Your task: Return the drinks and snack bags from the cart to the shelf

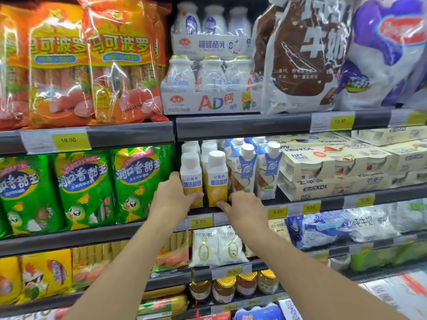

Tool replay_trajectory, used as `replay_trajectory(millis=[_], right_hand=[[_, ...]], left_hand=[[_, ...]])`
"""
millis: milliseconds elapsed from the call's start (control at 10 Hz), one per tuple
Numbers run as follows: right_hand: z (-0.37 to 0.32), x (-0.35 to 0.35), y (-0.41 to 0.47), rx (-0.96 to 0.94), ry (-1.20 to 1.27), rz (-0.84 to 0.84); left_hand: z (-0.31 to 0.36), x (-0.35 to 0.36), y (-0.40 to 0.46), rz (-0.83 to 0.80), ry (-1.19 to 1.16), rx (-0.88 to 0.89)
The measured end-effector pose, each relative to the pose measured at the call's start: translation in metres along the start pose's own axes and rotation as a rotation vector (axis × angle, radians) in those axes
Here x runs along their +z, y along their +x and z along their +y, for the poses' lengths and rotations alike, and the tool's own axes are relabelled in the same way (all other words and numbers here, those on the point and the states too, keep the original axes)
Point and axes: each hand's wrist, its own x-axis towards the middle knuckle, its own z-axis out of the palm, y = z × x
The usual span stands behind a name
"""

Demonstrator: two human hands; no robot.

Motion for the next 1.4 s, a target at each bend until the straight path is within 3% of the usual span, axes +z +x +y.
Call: replay_trajectory(millis=[800,1100,1200,1400], right_hand=[[-0.007,0.003,0.006,0.023,0.025,-0.012],[0.02,0.006,-0.023,-0.049,0.2,0.076],[0.031,-0.004,-0.03,-0.039,0.215,0.049],[0.046,-0.036,-0.041,-0.091,0.075,-0.088]], left_hand=[[-0.002,-0.004,0.0,-0.035,-0.022,0.076],[-0.006,-0.008,-0.021,-0.054,-0.008,0.046],[-0.009,-0.013,-0.032,-0.102,-0.036,0.068],[-0.004,-0.033,-0.065,-0.198,0.166,0.073]])
